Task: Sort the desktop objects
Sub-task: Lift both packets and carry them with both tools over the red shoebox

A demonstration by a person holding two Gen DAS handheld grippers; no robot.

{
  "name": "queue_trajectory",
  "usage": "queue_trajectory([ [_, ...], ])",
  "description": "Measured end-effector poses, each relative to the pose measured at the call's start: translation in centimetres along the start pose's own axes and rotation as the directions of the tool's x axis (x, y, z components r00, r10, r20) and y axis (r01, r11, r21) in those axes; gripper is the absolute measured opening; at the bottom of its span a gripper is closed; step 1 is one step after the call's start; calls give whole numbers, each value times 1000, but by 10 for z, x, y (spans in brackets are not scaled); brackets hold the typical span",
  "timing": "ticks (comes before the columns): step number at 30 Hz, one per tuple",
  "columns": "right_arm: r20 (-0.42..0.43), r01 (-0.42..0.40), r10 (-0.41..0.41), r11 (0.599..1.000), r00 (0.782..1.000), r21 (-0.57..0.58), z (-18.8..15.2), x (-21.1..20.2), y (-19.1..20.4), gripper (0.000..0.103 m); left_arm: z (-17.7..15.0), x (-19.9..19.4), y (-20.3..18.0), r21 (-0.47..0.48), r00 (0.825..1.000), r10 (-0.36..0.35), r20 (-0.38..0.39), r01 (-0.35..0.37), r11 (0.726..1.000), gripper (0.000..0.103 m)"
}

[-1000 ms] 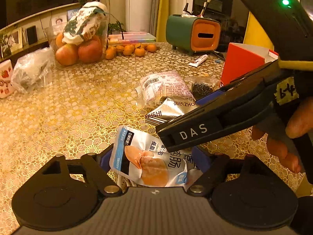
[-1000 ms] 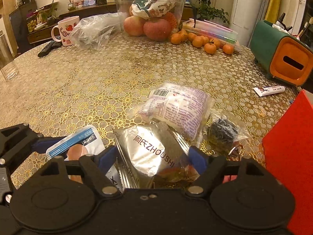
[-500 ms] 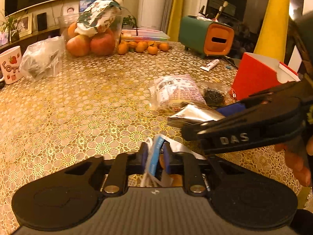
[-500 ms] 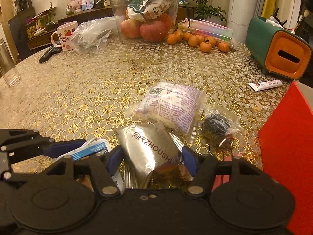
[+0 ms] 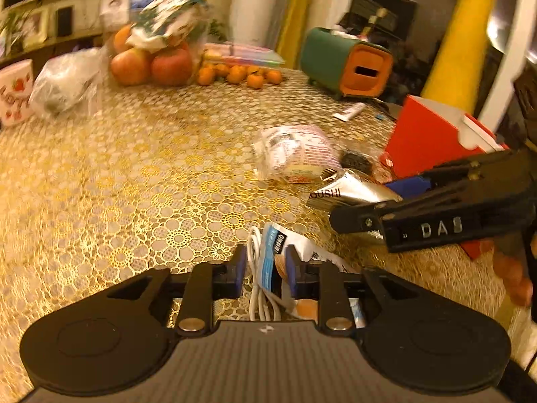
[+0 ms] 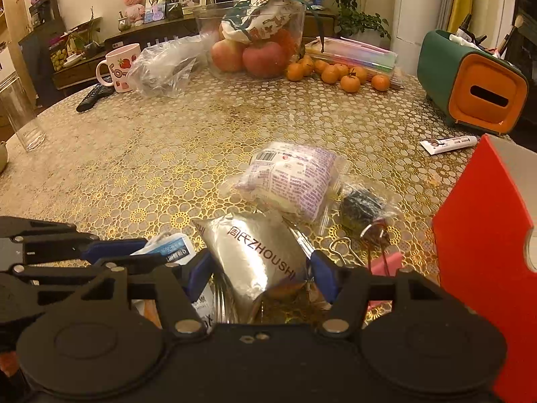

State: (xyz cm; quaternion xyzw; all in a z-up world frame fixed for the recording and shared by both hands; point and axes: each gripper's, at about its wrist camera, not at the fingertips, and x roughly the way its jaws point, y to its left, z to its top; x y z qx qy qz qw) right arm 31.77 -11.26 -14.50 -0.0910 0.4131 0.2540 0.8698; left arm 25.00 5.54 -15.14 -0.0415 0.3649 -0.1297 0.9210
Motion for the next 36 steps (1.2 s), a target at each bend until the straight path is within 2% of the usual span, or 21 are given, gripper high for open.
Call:
queue_trajectory([
  [1, -1, -2, 2, 1000, 1000, -1, -1, -1, -1, 63, -1, -2, -1, 24, 1000, -13, 2, 13, 1000, 37],
  [2, -1, -2, 2, 1000, 1000, -3, -2, -3, -1, 63, -2, -4, -2, 48, 1000, -28, 5, 27, 998, 55],
  [3, -1, -3, 3, 1000, 1000, -6, -3, -5, -1, 63, -4, -6, -3, 74, 999, -41, 14, 40, 996, 68],
  [6, -3, -7, 7, 1000, 1000, -14, -4, -10, -2, 63, -4, -14, -10, 177, 995, -90, 36, 82, 981, 68],
  [10, -7, -13, 13, 1000, 1000, -16, -6, -16, -5, 63, -5, -20, -20, 291, 984, -174, 29, 158, 944, 68],
  [12, -9, -14, 14, 1000, 1000, -16, -7, -18, -6, 63, -6, -20, -27, 337, 981, -194, 21, 176, 925, 78],
  [17, -15, -13, 13, 1000, 1000, -11, -9, -19, -8, 63, -12, -19, -44, 430, 968, -252, -22, 237, 871, 86],
  [20, -17, -14, 14, 1000, 1000, -14, -11, -19, -8, 63, -19, -17, -52, 481, 968, -247, -34, 232, 845, 91],
  [28, -24, -14, 14, 1000, 1000, -6, -13, -17, -10, 63, -28, 4, -68, 575, 980, -187, -61, 188, 796, 91],
  [31, -28, -14, 13, 1000, 1000, -6, -14, -16, -12, 63, -25, 13, -68, 584, 985, -162, -59, 166, 795, 91],
  [36, -30, -15, 15, 1000, 999, -1, -14, -16, -14, 63, -16, 24, -57, 514, 984, -162, -72, 176, 840, 91],
])
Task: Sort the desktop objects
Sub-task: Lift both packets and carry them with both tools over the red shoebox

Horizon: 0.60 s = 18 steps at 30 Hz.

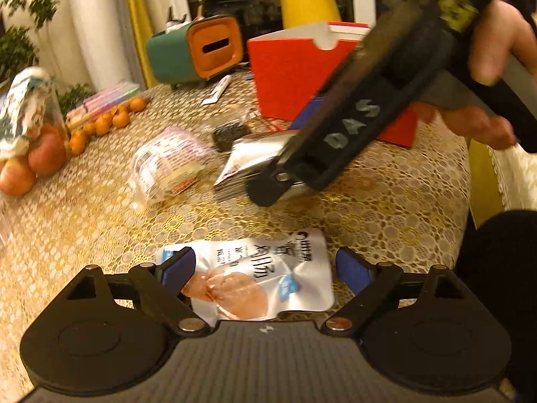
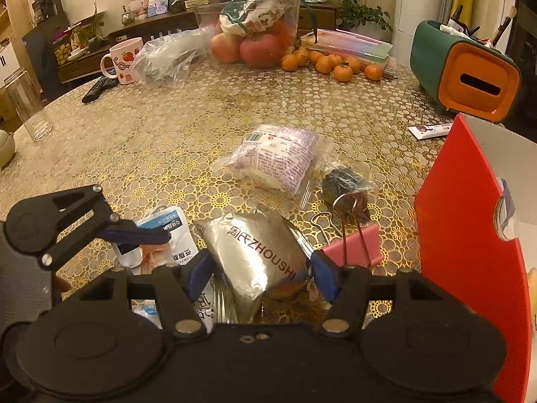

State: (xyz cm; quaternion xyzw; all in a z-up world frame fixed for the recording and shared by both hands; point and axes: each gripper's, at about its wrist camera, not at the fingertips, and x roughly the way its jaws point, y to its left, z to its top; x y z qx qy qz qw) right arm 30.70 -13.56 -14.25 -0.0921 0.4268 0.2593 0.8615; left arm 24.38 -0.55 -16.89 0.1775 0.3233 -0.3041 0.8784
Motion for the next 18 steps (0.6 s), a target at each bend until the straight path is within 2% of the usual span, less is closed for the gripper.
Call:
queue_trajectory([
  [5, -1, -1, 1, 1000, 1000, 5, -1, -1, -2, 63, -1, 2, 9, -47, 1000, -11, 5, 11, 999, 87],
  [8, -4, -2, 2, 1000, 1000, 11, -2, -1, -4, 63, -1, 0, 6, -41, 1000, -26, 9, 26, 999, 76],
  [12, -4, -3, 3, 1000, 1000, 16, -3, -2, -5, 63, -2, -2, 3, -43, 1000, -14, 14, 14, 999, 75],
  [18, 5, -10, 10, 1000, 1000, 10, -3, -12, -5, 63, -1, -6, 5, -94, 1000, -20, 19, 22, 995, 75],
])
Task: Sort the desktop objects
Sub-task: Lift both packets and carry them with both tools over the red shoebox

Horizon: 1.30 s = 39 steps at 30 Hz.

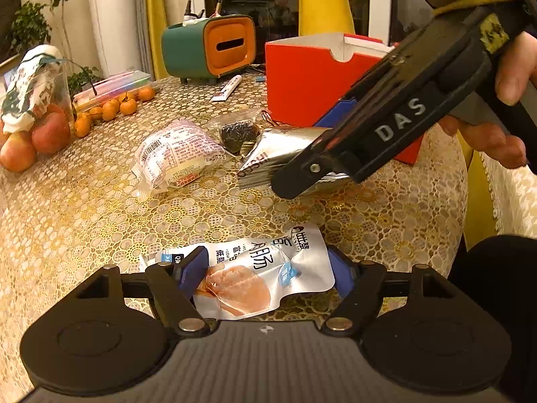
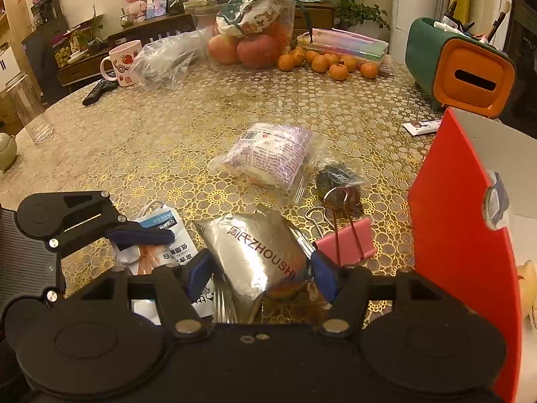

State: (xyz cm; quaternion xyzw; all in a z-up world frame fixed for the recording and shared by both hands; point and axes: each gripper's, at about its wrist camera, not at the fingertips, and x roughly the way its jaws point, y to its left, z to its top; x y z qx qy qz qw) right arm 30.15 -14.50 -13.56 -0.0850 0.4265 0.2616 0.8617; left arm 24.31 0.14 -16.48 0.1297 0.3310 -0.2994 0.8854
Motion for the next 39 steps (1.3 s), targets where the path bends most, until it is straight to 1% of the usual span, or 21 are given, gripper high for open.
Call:
queue_trajectory([
  [3, 10, -3, 3, 1000, 1000, 1, 0, -8, -1, 63, 3, -4, 1, -31, 1000, 1, 14, 0, 1000, 73],
  [4, 15, -3, 3, 1000, 1000, 2, 0, -12, -2, 63, 4, -5, 1, -42, 1000, -2, 19, 2, 999, 69],
  [5, 19, -4, 4, 1000, 1000, 2, 0, -15, -2, 63, 5, -8, 0, -40, 999, -7, 33, 9, 999, 53],
  [6, 24, -4, 4, 1000, 1000, 3, 0, -19, -3, 63, 8, -10, -2, -32, 999, 6, 38, -4, 999, 48],
  [8, 33, -4, 4, 1000, 999, 1, 1, -26, -5, 63, 14, -11, -4, -33, 999, 6, 35, -4, 999, 44],
  [10, 40, 1, -1, 1000, 999, -9, 1, -33, -5, 63, 16, -10, -6, -20, 1000, 14, 26, -13, 1000, 42],
  [14, 54, 14, -14, 1000, 998, -8, 1, -46, -9, 63, 16, -10, -13, 9, 999, 40, 30, -40, 999, 31],
  [16, 60, 15, -15, 1000, 998, -8, 0, -54, -12, 63, 18, -12, -18, 29, 997, 66, 45, -67, 997, 24],
  [18, 64, 20, -19, 1000, 998, -17, -1, -61, -14, 63, 22, -15, -19, 29, 995, 85, 54, -86, 996, 8],
  [23, 80, 38, -36, 999, 996, -29, -1, -78, -21, 63, 29, -19, -15, 16, 988, 143, 59, -144, 989, 6],
  [29, 107, 62, -60, 998, 992, -9, 2, -97, -35, 63, 46, -32, -2, -65, 975, 200, 94, -194, 979, 2],
  [35, 126, 100, -102, 995, 987, 23, 0, -113, -59, 63, 65, -41, 13, -175, 971, 210, 114, -189, 966, 0],
  [39, 128, 132, -138, 990, 982, 54, -3, -119, -80, 63, 75, -44, 18, -218, 970, 212, 118, -183, 959, 0],
])
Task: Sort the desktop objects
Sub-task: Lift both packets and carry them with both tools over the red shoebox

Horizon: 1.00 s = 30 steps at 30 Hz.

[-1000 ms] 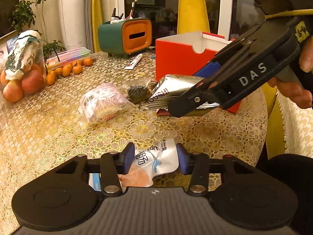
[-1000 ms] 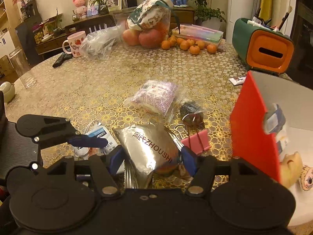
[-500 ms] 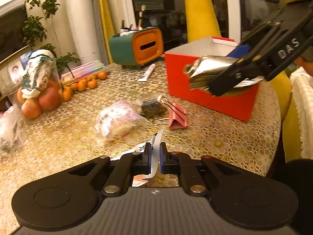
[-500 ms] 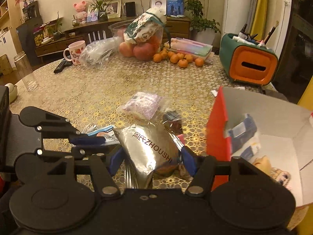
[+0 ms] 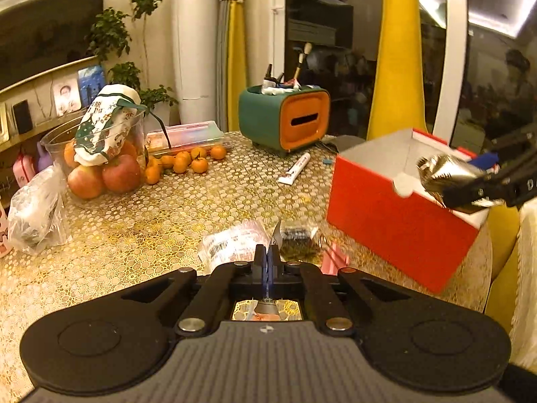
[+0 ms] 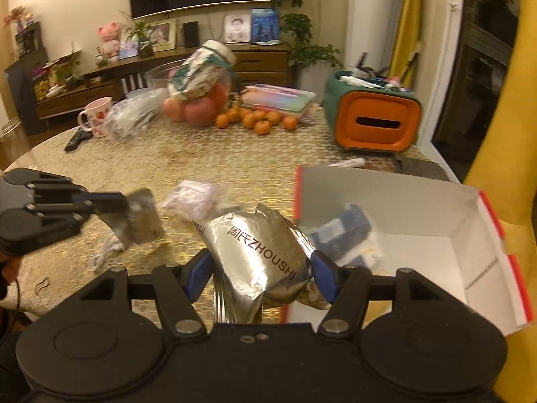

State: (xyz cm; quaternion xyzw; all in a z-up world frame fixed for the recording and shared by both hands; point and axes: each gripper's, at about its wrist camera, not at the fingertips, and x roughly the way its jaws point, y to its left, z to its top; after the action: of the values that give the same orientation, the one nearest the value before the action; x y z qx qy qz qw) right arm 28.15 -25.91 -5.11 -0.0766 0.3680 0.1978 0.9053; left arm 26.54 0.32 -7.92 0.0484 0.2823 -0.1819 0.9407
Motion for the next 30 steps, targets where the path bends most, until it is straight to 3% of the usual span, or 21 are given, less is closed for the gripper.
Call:
queue_trajectory([
  [6, -5, 60, -59, 998, 998, 36, -5, -3, -33, 63, 17, -6, -4, -59, 999, -36, 8, 37, 998, 0],
  [13, -19, 114, -113, 992, 993, 53, -13, -2, -63, 63, 47, -10, -34, -56, 994, -100, 33, 101, 993, 0],
  [21, -22, 144, -142, 986, 990, 85, -23, -7, -93, 63, 88, -4, -81, -36, 975, -212, 68, 215, 976, 0],
  [30, -31, 192, -190, 975, 981, 109, -29, -9, -128, 63, 115, 36, -137, 17, 953, -298, 53, 298, 955, 0],
])
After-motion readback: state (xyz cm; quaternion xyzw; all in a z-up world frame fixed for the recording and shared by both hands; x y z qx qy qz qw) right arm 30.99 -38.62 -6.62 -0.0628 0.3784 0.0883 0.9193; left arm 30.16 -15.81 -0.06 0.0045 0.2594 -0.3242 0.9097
